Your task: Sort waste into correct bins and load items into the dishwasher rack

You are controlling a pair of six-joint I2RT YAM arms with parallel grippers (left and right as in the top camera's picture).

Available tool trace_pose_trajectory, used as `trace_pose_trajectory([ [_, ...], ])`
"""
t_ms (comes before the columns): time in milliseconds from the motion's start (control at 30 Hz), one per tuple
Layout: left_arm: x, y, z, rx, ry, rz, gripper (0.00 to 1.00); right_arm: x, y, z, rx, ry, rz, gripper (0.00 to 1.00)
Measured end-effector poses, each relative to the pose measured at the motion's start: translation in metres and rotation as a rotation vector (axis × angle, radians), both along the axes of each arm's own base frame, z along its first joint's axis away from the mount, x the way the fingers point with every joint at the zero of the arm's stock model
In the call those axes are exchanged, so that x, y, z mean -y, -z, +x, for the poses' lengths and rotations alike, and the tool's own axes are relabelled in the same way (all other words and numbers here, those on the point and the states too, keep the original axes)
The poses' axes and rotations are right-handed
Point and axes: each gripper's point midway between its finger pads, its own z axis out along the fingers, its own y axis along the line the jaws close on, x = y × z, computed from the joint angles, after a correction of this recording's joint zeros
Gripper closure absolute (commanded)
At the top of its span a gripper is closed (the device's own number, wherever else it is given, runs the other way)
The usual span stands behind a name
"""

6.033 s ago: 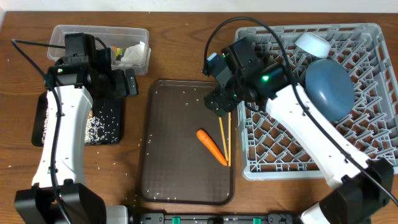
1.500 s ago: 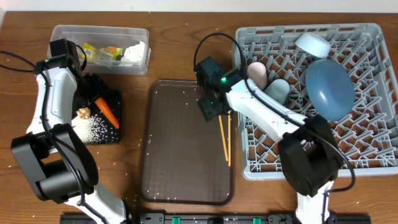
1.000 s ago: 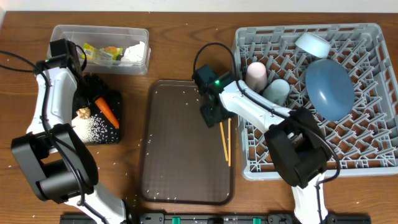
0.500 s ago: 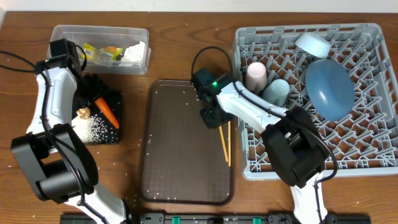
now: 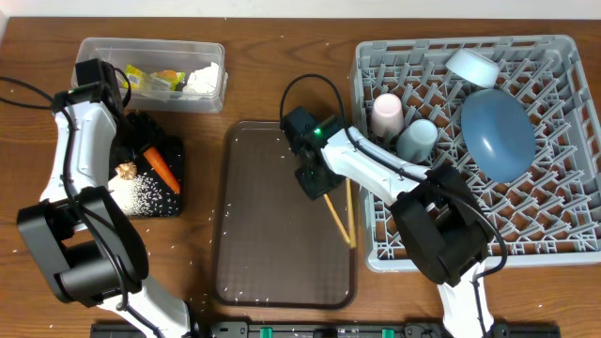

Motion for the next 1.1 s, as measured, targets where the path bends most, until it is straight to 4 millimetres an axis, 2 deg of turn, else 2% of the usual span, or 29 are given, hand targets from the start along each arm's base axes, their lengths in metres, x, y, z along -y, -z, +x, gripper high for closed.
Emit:
trace_pose_trajectory([
  [100,0.0,0.0,0.0,-0.001,0.0,0.0,0.02,-0.001,-0.003,0.001,0.001,0.0,0.0,0.99],
  [200,0.0,0.0,0.0,-0.001,0.0,0.0,0.02,-0.006,-0.016,0.009,0.018,-0.006,0.012,0.99],
  [333,0.0,0.0,0.0,-0.002,0.0,-0.001,0.02,-0.019,-0.051,0.03,0.084,-0.021,0.06,0.99],
  [500,0.0,0.0,0.0,-0.002,0.0,-0.001,0.02,-0.012,-0.104,0.048,0.156,-0.006,0.11,0.99],
  [567,0.0,0.0,0.0,-0.002,0.0,-0.001,0.02,-0.003,-0.127,0.056,0.194,0.019,0.134,0.99],
  [667,0.0,0.0,0.0,-0.002,0.0,-0.001,0.02,0.023,-0.163,0.065,0.25,0.077,0.164,0.99],
  [833,0.0,0.0,-0.001,-0.002,0.0,-0.001,0.02,0.073,-0.201,0.069,0.286,0.183,0.193,0.99],
  [967,0.0,0.0,-0.001,-0.002,0.0,-0.001,0.02,0.104,-0.213,0.063,0.266,0.249,0.192,0.99],
  [1100,0.0,0.0,-0.001,-0.002,0.0,-0.001,0.02,0.117,-0.211,0.053,0.215,0.275,0.175,0.99],
])
